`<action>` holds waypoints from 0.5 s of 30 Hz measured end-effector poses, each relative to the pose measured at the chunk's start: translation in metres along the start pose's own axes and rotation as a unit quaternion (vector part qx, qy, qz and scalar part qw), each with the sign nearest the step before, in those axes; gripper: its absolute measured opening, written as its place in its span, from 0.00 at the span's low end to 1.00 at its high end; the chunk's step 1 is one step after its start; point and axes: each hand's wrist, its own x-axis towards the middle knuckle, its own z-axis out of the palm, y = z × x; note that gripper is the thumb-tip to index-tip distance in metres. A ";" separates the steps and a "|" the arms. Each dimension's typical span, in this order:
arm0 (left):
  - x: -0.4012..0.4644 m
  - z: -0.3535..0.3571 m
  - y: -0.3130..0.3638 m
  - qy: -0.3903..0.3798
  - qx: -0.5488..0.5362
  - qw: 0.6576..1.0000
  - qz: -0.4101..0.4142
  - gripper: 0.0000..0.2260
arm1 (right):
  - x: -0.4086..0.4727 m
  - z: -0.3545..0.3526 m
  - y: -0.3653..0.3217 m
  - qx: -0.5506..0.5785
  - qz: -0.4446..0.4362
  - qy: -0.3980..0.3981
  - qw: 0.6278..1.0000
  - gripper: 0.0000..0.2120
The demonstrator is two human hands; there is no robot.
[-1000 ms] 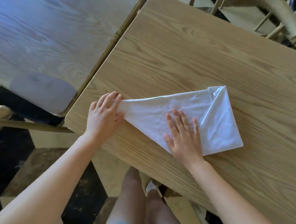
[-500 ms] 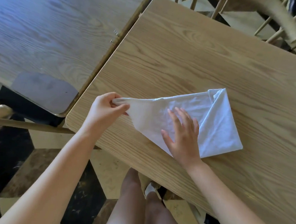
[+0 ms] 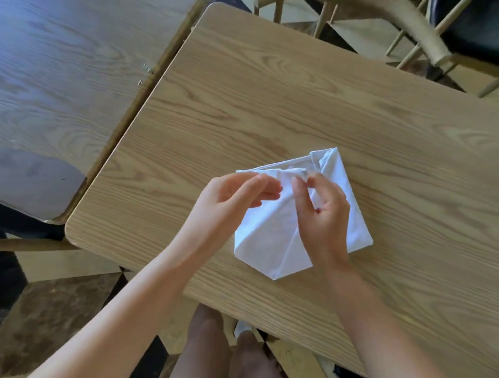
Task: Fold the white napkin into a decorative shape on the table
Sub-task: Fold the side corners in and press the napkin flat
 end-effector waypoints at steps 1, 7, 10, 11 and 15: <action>0.005 0.001 -0.004 0.016 0.041 0.998 0.035 0.17 | 0.009 -0.005 0.005 0.025 0.043 0.000 0.999 0.14; 0.054 -0.002 -0.057 0.025 0.465 0.833 0.299 0.19 | 0.067 -0.015 0.061 -0.081 0.158 -0.014 0.984 0.03; 0.069 0.006 -0.082 -0.034 0.554 0.763 0.331 0.22 | 0.082 -0.016 0.078 -0.187 0.155 -0.035 0.969 0.02; 0.072 0.009 -0.088 -0.042 0.569 0.749 0.337 0.22 | 0.085 -0.015 0.080 -0.214 0.144 -0.037 0.965 0.03; 0.078 0.020 -0.107 -0.046 0.593 0.735 0.326 0.24 | 0.091 -0.011 0.089 -0.285 0.073 -0.019 0.955 0.05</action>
